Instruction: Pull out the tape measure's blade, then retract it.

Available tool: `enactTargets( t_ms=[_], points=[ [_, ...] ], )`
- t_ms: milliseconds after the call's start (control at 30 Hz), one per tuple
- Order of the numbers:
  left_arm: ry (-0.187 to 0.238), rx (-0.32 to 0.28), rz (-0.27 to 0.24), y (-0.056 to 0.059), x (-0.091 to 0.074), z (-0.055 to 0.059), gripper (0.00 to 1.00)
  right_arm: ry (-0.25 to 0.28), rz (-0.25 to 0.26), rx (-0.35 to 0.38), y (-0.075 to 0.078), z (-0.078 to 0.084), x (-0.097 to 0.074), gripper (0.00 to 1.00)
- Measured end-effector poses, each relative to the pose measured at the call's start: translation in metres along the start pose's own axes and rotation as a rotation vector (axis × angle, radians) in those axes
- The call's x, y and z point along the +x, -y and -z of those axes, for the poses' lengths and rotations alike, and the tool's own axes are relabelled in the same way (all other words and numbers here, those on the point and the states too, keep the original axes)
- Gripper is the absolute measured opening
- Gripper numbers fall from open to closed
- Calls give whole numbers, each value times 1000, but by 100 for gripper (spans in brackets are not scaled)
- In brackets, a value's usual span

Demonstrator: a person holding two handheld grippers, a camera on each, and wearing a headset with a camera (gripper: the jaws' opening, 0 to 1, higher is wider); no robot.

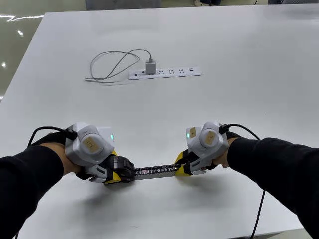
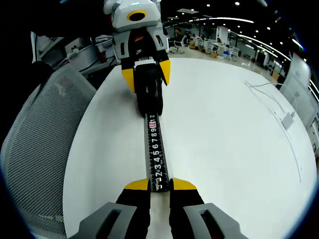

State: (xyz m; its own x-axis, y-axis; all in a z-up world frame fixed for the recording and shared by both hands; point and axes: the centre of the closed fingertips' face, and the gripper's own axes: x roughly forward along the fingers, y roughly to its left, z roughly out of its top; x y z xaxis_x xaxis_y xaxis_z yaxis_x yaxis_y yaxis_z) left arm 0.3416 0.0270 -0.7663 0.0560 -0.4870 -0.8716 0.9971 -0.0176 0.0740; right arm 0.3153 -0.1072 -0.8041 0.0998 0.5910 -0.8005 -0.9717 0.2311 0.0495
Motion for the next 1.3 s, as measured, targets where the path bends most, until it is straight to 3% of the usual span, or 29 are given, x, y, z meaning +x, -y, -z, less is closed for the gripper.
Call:
enactTargets(
  t_ms=[1300],
  points=[
    [-2,-1,-2,-1,1,0,30,-9,-6,19,2,15,-13,10]
  ],
)
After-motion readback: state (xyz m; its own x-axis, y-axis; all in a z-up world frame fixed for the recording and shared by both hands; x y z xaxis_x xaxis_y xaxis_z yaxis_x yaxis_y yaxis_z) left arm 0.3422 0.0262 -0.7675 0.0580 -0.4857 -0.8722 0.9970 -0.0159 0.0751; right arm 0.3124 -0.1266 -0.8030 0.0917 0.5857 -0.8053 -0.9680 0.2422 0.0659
